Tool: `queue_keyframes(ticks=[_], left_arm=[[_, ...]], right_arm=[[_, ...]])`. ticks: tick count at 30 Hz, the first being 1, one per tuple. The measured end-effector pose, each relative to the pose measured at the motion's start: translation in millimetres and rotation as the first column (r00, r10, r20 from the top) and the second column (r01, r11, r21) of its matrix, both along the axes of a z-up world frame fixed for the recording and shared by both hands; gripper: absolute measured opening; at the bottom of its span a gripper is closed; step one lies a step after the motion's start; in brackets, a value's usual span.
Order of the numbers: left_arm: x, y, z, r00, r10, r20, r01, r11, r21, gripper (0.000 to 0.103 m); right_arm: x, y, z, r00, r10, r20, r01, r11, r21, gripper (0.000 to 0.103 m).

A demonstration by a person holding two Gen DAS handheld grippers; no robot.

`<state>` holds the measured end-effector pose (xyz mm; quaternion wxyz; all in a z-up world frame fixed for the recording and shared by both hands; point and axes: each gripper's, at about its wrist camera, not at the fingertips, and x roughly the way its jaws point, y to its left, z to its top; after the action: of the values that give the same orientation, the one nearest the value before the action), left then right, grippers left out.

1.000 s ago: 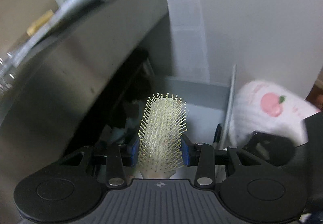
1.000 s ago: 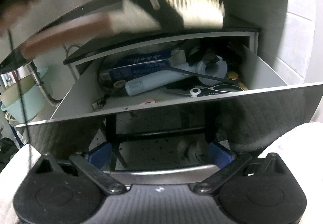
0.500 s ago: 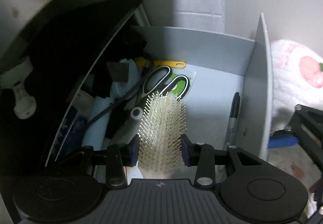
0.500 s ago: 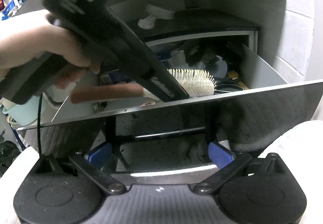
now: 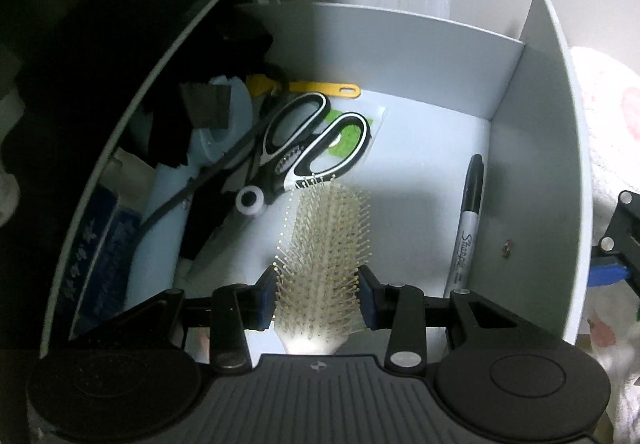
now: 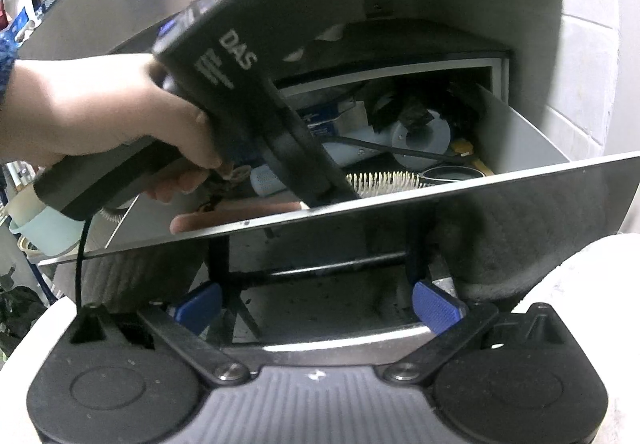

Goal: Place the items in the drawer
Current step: 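Carry the hairbrush with the left gripper down into the open drawer, then lower the hairbrush into the drawer and open the left gripper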

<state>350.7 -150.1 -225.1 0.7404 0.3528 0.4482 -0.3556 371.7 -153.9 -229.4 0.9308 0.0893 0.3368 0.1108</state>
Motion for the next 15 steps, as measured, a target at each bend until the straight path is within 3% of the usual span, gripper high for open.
queue_keyframes(ticks=[15], left_arm=[[16,1,-16,0.998,0.053,-0.043,-0.053,0.999,0.005,0.040]], right_arm=[[1,0,-1,1.000,0.001,0.001,-0.001,1.000,0.008,0.102]])
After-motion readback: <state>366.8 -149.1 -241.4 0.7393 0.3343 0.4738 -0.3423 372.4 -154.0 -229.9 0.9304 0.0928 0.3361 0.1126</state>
